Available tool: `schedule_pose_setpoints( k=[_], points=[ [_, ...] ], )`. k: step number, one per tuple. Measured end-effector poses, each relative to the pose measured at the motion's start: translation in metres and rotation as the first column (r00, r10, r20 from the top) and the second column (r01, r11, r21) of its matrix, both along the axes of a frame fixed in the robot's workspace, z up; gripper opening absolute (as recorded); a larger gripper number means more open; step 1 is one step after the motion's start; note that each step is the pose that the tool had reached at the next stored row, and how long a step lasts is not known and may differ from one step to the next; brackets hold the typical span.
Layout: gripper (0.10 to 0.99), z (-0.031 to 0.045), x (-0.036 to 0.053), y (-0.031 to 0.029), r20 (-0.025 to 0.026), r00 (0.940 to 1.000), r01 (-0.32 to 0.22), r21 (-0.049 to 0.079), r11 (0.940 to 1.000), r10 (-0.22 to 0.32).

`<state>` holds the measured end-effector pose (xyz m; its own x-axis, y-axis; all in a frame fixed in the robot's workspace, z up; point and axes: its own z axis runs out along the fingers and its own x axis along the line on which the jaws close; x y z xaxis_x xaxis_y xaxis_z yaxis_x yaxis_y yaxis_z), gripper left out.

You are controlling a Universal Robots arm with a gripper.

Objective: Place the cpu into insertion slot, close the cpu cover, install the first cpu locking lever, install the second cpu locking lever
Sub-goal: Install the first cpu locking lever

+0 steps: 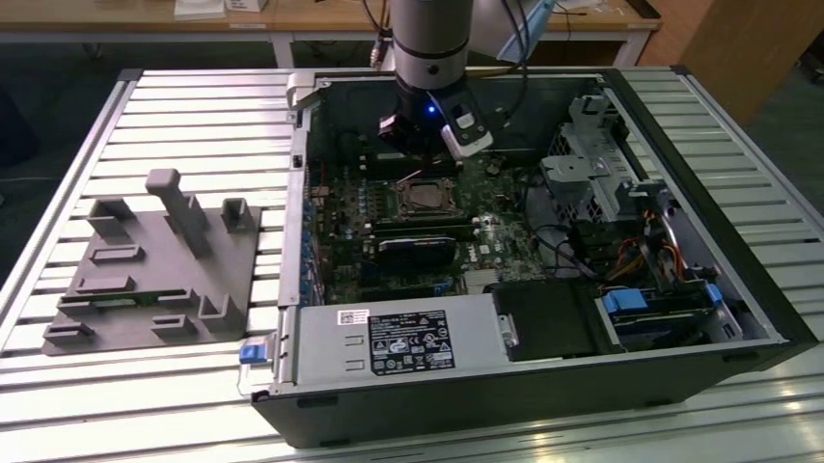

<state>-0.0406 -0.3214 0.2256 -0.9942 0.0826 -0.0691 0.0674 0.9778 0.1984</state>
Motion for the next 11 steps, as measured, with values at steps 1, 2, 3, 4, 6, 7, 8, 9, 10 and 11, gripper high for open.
schedule_pose_setpoints(
  k=[1,2,3,4,6,7,8,9,10,11],
  points=[
    [0.106,-0.0006,0.0001,0.0005,0.0000,1.0000,0.001,0.000,1.0000,-0.001],
    [0.106,-0.0012,0.0002,0.0010,0.0000,1.0000,0.002,0.000,1.0000,-0.002],
    [0.106,-0.0017,0.0003,0.0016,-0.0002,1.0000,0.003,0.000,1.0000,-0.003],
    [0.106,-0.0022,0.0004,0.0022,-0.0001,1.0000,0.004,0.000,1.0000,-0.004],
    [0.106,-0.0031,0.0006,0.0036,-0.0001,1.0000,0.006,0.000,1.0000,-0.006],
    [0.106,-0.0036,0.0008,0.0043,-0.0001,1.0000,0.007,0.000,1.0000,-0.007],
    [0.106,-0.0041,0.0009,0.0050,-0.0001,1.0000,0.008,0.000,1.0000,-0.008],
    [0.106,-0.0045,0.0010,0.0056,-0.0001,1.0000,0.009,-0.001,1.0000,-0.009],
    [0.106,-0.0049,0.0011,0.0061,-0.0001,1.0000,0.009,-0.001,1.0000,-0.009],
    [0.106,-0.0053,0.0013,0.0067,-0.0001,1.0000,0.010,-0.001,1.0000,-0.010]
  ],
)
